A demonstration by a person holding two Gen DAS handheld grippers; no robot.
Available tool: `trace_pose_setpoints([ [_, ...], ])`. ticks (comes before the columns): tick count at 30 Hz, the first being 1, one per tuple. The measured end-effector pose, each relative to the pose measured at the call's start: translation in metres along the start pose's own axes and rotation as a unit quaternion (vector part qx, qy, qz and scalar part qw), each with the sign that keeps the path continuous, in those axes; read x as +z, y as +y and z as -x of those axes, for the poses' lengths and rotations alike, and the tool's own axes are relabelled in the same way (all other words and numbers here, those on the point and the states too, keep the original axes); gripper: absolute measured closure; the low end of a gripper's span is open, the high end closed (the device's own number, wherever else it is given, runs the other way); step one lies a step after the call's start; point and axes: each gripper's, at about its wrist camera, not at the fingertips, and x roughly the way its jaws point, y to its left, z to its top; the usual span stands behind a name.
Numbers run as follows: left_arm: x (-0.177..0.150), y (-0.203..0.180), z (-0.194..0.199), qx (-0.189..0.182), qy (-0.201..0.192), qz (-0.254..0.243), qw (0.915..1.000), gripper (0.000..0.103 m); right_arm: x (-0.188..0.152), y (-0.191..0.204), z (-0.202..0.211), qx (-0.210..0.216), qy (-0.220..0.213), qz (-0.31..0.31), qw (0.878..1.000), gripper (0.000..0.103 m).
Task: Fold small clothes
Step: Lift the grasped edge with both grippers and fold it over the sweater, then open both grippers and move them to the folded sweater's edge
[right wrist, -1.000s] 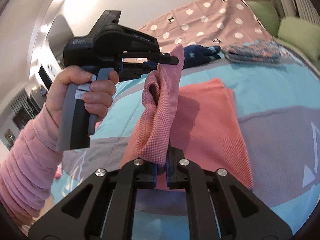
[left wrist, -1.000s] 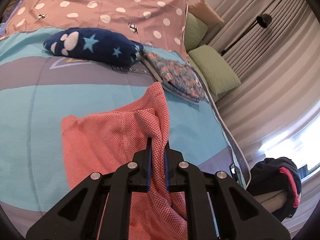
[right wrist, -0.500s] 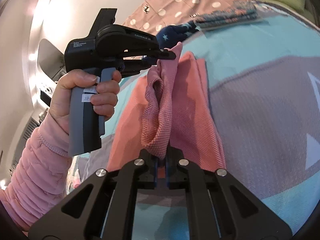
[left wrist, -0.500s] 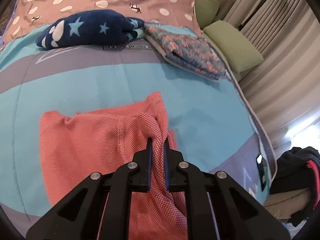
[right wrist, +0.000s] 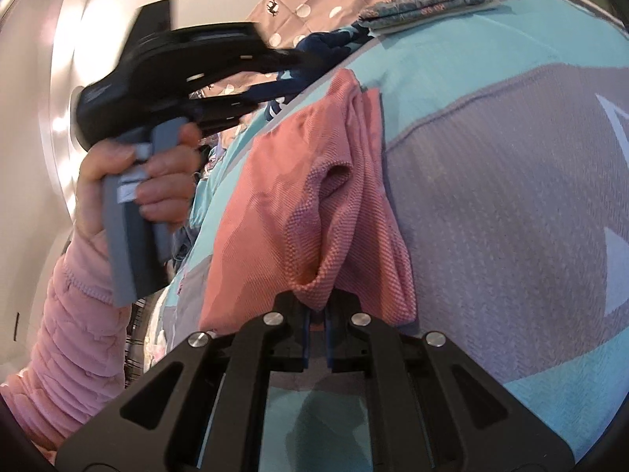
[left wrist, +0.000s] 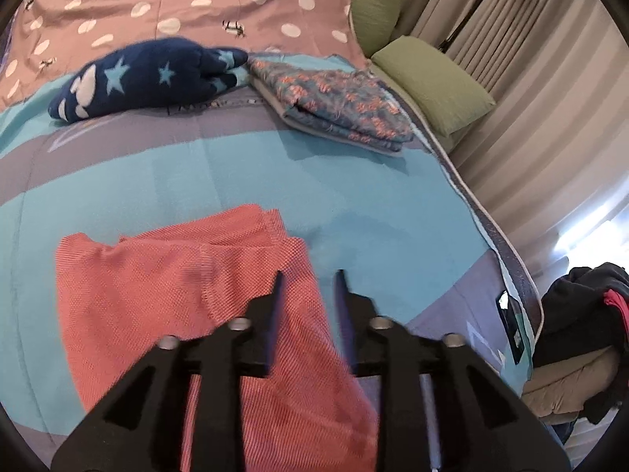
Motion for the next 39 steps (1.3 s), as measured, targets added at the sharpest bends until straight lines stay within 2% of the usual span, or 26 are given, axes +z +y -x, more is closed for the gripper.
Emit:
trace_pose_setpoints([
  [2,-0.005,0.002,0.012,-0.007,-0.011,-0.004,0.9999,0.063,0.0,-0.004,0.0,0.005,0.006,-0.009,1.0,0.097],
  [5,-0.019,0.011,0.036,-0.007,-0.033,-0.011,0.9994,0.061,0.001,-0.007,0.001,0.01,0.012,-0.018,1.0,0.091],
  [10,-0.064,0.037,0.075,0.02,-0.065,-0.012,0.9976,0.053,0.006,-0.003,0.005,0.012,0.01,-0.007,1.0,0.071],
  [12,-0.086,0.047,0.088,0.037,-0.074,-0.014,0.9965,0.05,0.01,-0.002,0.001,0.011,0.015,-0.01,1.0,0.069],
  [14,-0.11,0.056,0.099,0.058,-0.079,-0.018,0.995,0.045,0.013,-0.003,-0.002,0.005,0.02,-0.014,1.0,0.071],
  [15,-0.121,0.06,0.103,0.07,-0.08,-0.02,0.9942,0.043,0.015,-0.002,-0.004,0.0,0.02,-0.014,1.0,0.076],
  [16,-0.131,0.064,0.106,0.077,-0.078,-0.021,0.9937,0.043,0.017,-0.001,-0.005,-0.011,0.022,-0.011,1.0,0.096],
  [22,-0.18,0.083,0.104,0.081,-0.05,-0.011,0.9954,0.042,0.023,0.005,0.023,0.006,-0.025,-0.013,1.0,0.098],
  [24,-0.186,0.088,0.098,0.081,-0.043,-0.004,0.9958,0.042,0.024,0.0,0.022,-0.019,-0.017,-0.009,1.0,0.098],
  [27,-0.191,0.097,0.092,0.067,-0.04,0.019,0.9968,0.038,0.019,-0.019,0.003,-0.047,0.031,-0.014,0.998,0.095],
  [30,-0.193,0.098,0.088,0.066,-0.042,0.016,0.9968,0.038,0.019,-0.017,0.017,-0.036,0.016,-0.012,0.999,0.085],
  [31,-0.193,0.098,0.089,0.067,-0.043,0.013,0.9967,0.038,0.02,-0.015,0.023,-0.043,0.003,-0.008,0.999,0.073],
  [32,-0.193,0.098,0.09,0.068,-0.045,0.009,0.9966,0.038,0.023,-0.009,0.032,-0.06,-0.019,0.005,0.998,0.071],
  [34,-0.19,0.096,0.094,0.069,-0.05,0.006,0.9964,0.038,0.031,0.006,0.044,-0.073,-0.044,0.047,0.995,0.071],
  [37,-0.184,0.093,0.105,0.053,-0.069,0.005,0.9962,0.04,0.044,0.025,0.04,-0.073,-0.051,0.087,0.992,0.079],
  [39,-0.175,0.091,0.111,0.036,-0.086,0.014,0.9956,0.048,0.055,0.038,0.028,-0.066,-0.041,0.111,0.991,0.084],
])
